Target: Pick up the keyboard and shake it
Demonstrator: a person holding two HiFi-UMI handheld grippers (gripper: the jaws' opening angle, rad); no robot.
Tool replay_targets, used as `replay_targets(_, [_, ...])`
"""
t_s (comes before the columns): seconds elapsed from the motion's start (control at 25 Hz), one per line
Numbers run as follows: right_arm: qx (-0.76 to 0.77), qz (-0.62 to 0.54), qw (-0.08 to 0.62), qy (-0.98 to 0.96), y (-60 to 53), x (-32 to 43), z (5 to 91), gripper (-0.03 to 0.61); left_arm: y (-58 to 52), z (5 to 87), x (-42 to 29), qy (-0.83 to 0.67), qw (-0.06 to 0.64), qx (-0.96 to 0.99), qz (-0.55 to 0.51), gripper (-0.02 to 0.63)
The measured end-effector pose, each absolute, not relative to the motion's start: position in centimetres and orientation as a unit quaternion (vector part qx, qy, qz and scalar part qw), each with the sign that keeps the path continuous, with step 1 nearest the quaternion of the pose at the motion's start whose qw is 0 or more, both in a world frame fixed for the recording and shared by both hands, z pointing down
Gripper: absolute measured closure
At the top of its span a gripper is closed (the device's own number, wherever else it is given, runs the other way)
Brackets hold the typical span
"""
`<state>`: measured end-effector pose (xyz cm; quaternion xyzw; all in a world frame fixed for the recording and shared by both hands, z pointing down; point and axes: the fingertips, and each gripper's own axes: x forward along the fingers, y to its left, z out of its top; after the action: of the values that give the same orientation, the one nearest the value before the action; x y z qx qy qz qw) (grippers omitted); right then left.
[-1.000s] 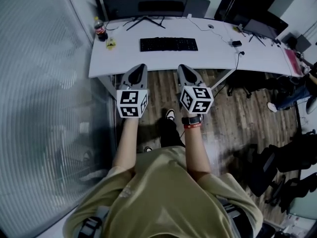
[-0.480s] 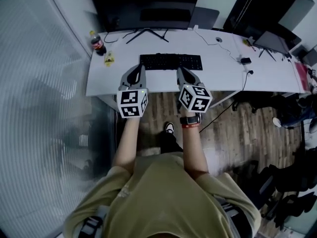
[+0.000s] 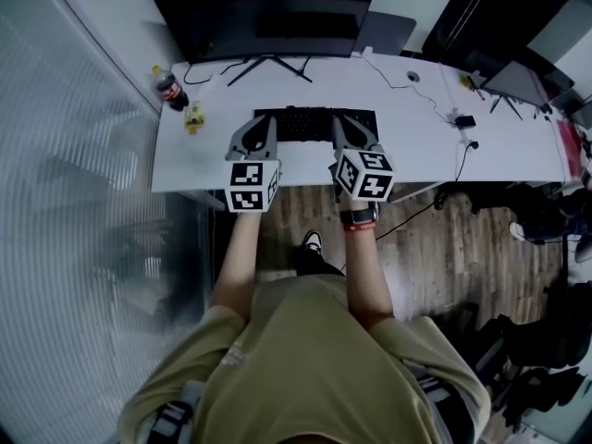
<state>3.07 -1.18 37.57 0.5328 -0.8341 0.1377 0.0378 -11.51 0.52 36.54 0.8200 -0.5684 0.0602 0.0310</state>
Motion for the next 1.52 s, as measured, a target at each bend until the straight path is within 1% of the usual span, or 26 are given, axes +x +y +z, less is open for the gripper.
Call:
replay_targets(0.16, [0.531,0.131,0.011,-0.837,-3.8,3.2,36.8,0.552,-1.9,37.8,-11.2,-0.577,0.073,0.812,0.054,0.594])
replay_targets(0.24, [0.521,0.132,0.005,-0.843,-4.9,3.4,36.5,0.552,-3.2,37.4,-11.7,-0.601,0.064,0.795,0.046,0.594])
replay_targets(0.4, [0.513,0.129,0.015,-0.849,-7.2,4.6,36.3,0.554,-5.7,36.1,-11.5,-0.619,0.05,0.783,0.032,0.594])
replay_targets(0.6, [0.506,0.14,0.023,-0.851,-10.3,6.2,37.3,0.554,-8.2,37.1,-9.8,-0.622,0.057,0.78,0.044,0.594])
replay_targets(0.72, [0.523,0.138,0.028,-0.841,-12.6,7.8,37.6,0.554,-10.2,36.9,-8.4,-0.61,0.049,0.791,0.028,0.594])
replay_targets(0.8, [0.539,0.146,0.037,-0.829,-13.3,8.9,39.0,0.554,-10.7,37.8,-8.1,-0.607,0.053,0.792,0.029,0.594])
replay_targets(0.96, [0.539,0.174,0.066,-0.822,-14.0,9.8,42.3,0.554,-11.4,40.4,-7.8,-0.6,0.064,0.795,0.065,0.594])
replay_targets(1.16, [0.516,0.183,0.101,-0.831,-16.7,9.3,45.0,0.554,-14.8,42.4,-7.5,-0.58,0.071,0.807,0.085,0.594])
replay_targets(1.52, [0.518,0.221,0.138,-0.815,-21.0,10.6,51.2,0.552,-19.1,48.7,-9.0,-0.556,0.116,0.814,0.119,0.594])
